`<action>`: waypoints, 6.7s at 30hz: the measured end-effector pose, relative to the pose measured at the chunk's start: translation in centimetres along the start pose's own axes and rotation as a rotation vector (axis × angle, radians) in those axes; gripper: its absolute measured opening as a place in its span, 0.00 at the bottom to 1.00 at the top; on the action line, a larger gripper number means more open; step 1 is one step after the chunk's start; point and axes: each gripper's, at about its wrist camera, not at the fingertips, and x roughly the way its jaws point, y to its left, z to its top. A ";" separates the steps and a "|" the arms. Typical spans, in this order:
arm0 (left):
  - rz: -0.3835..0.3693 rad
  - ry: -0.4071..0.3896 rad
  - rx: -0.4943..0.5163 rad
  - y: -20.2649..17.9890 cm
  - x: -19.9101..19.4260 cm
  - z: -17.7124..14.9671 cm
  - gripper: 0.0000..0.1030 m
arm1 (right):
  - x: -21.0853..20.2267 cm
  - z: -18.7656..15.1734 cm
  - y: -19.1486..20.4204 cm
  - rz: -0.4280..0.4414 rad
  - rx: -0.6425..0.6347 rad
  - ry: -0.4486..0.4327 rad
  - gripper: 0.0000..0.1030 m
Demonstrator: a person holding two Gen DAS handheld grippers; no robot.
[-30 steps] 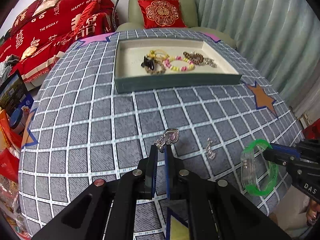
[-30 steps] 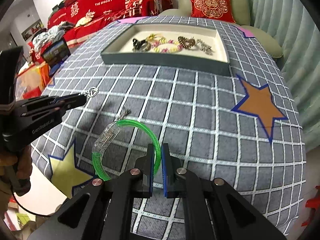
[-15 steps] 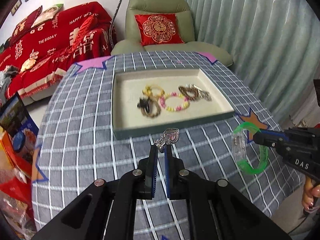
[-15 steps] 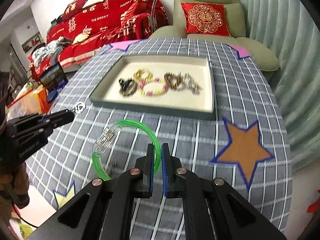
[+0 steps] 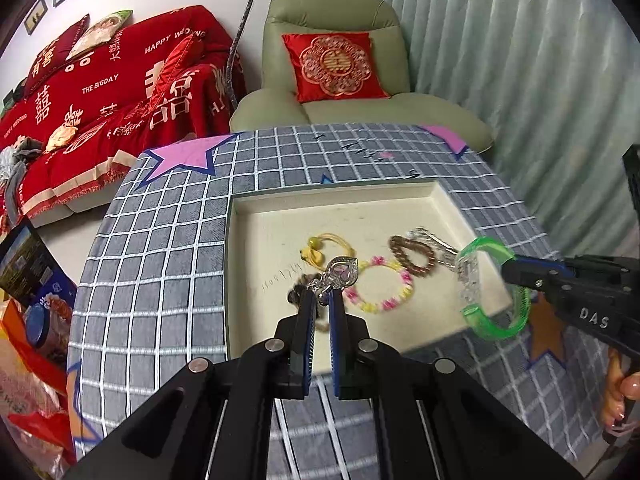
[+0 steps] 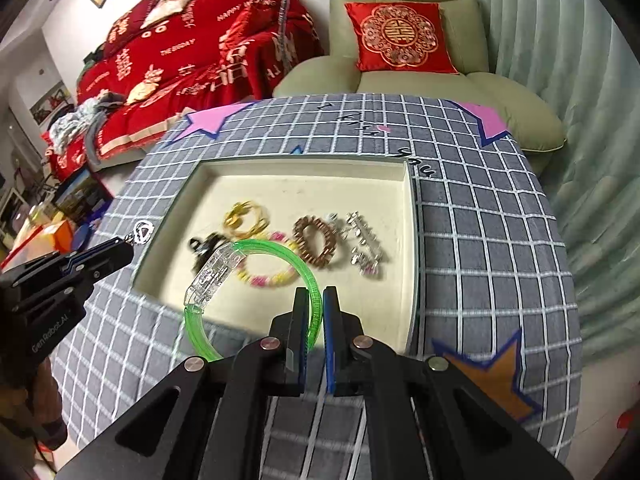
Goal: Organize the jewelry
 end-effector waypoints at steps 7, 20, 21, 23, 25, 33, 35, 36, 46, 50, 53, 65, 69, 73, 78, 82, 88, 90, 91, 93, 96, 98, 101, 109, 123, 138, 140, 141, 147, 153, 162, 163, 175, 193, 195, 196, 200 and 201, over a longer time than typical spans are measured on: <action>0.026 0.061 -0.035 0.7 5.5 1.2 0.15 | 4.6 1.8 -2.2 -0.023 0.059 0.035 0.07; 0.062 0.100 -0.019 -0.1 9.5 0.5 0.15 | 9.1 1.4 -3.2 -0.036 0.085 0.082 0.08; 0.067 0.099 -0.015 -0.2 9.5 0.5 0.15 | 9.2 1.3 -3.3 -0.033 0.088 0.085 0.08; 0.078 0.094 -0.011 -0.3 9.4 0.4 0.15 | 9.4 1.1 -3.3 -0.032 0.095 0.086 0.08; 0.090 0.088 0.000 -0.6 9.4 0.3 0.15 | 9.4 1.0 -3.3 -0.031 0.091 0.087 0.08; 0.110 0.067 -0.009 -0.7 8.4 0.2 0.15 | 8.9 1.2 -3.3 -0.006 0.104 0.085 0.22; 0.111 0.069 -0.016 -0.6 8.1 0.2 0.15 | 8.5 1.3 -3.2 0.007 0.106 0.079 0.51; 0.110 0.072 -0.020 -0.5 8.1 0.2 0.15 | 8.3 1.3 -3.1 0.009 0.107 0.069 0.60; 0.079 0.027 -0.029 -0.8 5.6 -0.3 0.15 | 4.3 1.0 -2.9 0.031 0.131 -0.009 0.60; 0.066 0.017 -0.044 -0.8 4.3 -0.9 0.15 | 3.0 0.2 -3.2 0.034 0.144 -0.023 0.62; 0.050 0.030 -0.051 -0.9 3.9 -1.4 0.15 | 2.0 -0.4 -3.2 0.035 0.149 -0.029 0.66; 0.038 0.048 -0.114 0.0 1.7 -4.1 0.16 | 0.1 -3.0 -2.5 0.024 0.136 -0.022 0.71; 0.043 0.044 -0.125 0.3 0.9 -4.9 0.17 | -0.6 -3.9 -1.8 0.017 0.123 -0.026 0.74; 0.101 0.024 -0.135 0.4 0.2 -5.5 1.00 | -1.1 -4.6 -1.2 0.015 0.118 -0.031 0.76; 0.117 0.015 -0.126 0.2 0.7 -5.8 1.00 | -1.4 -4.9 -0.9 0.007 0.121 -0.032 0.77; 0.132 0.008 -0.134 0.4 0.9 -6.2 1.00 | -2.1 -5.1 -0.7 -0.010 0.117 -0.044 0.82; 0.184 -0.009 -0.130 0.3 0.4 -6.4 1.00 | -2.5 -5.2 -0.6 -0.042 0.103 -0.041 0.86; 0.188 -0.011 -0.128 0.3 -0.1 -6.6 1.00 | -2.5 -5.4 -0.5 -0.049 0.100 -0.039 0.86; 0.189 -0.011 -0.128 0.2 -0.1 -6.7 1.00 | -2.6 -5.5 -0.5 -0.049 0.101 -0.037 0.86; 0.193 -0.011 -0.128 0.1 -0.5 -6.9 1.00 | -2.6 -5.7 -0.4 -0.048 0.102 -0.030 0.87; 0.196 -0.013 -0.129 0.0 -1.9 -7.5 1.00 | -2.9 -6.1 -0.1 -0.056 0.095 -0.033 0.87; 0.203 -0.019 -0.126 -0.1 -2.7 -7.9 1.00 | -3.2 -6.4 0.0 -0.063 0.095 -0.043 0.87; 0.225 -0.030 -0.120 -0.3 -3.6 -8.3 1.00 | -3.8 -6.9 0.4 -0.073 0.095 -0.058 0.87; 0.233 -0.066 -0.129 -0.7 -6.3 -9.7 1.00 | -5.8 -8.9 1.5 -0.094 0.073 -0.125 0.87; 0.224 -0.056 -0.121 -1.1 -7.5 -11.1 1.00 | -6.4 -9.5 2.5 -0.076 0.051 -0.114 0.87; 0.226 -0.052 -0.136 -0.6 -6.4 -11.1 1.00 | -7.7 -10.2 1.3 -0.090 0.106 -0.319 0.88; 0.229 -0.053 -0.143 -0.5 -6.2 -11.0 1.00 | -8.8 -10.6 1.1 -0.060 0.088 -0.389 0.88; 0.228 -0.053 -0.148 -0.4 -6.1 -11.0 1.00 | -9.1 -10.6 1.2 -0.051 0.078 -0.399 0.88; 0.223 -0.037 -0.146 -0.6 -5.3 -11.0 1.00 | -7.7 -10.2 1.6 -0.081 0.057 -0.306 0.88; 0.223 -0.028 -0.146 -0.6 -5.0 -10.9 1.00 | -6.3 -10.2 1.4 -0.074 0.076 -0.230 0.88; 0.233 -0.036 -0.130 -0.9 -5.2 -10.8 1.00 | -6.1 -10.3 0.8 -0.081 0.096 -0.213 0.88; 0.233 -0.037 -0.128 -1.0 -5.3 -10.8 1.00 | -6.1 -10.4 0.8 -0.081 0.095 -0.211 0.88; 0.233 -0.050 -0.107 -1.8 -6.6 -11.1 1.00 | -6.9 -10.6 1.1 -0.088 0.096 -0.206 0.88; 0.227 -0.045 -0.106 -2.0 -6.9 -11.3 1.00 | -7.6 -10.8 2.1 -0.140 0.051 -0.182 0.88; 0.224 -0.045 -0.107 -2.1 -7.2 -11.5 1.00 | -7.6 -10.8 2.1 -0.144 0.051 -0.178 0.88; 0.223 -0.044 -0.107 -2.1 -7.3 -11.6 1.00 | -7.6 -10.8 2.1 -0.146 0.051 -0.176 0.88; 0.214 -0.040 -0.107 -2.2 -7.6 -11.7 1.00 | -7.7 -11.0 2.2 -0.152 0.047 -0.170 0.88; 0.211 -0.038 -0.108 -2.2 -7.7 -11.7 1.00 | -7.7 -11.0 2.2 -0.154 0.045 -0.170 0.88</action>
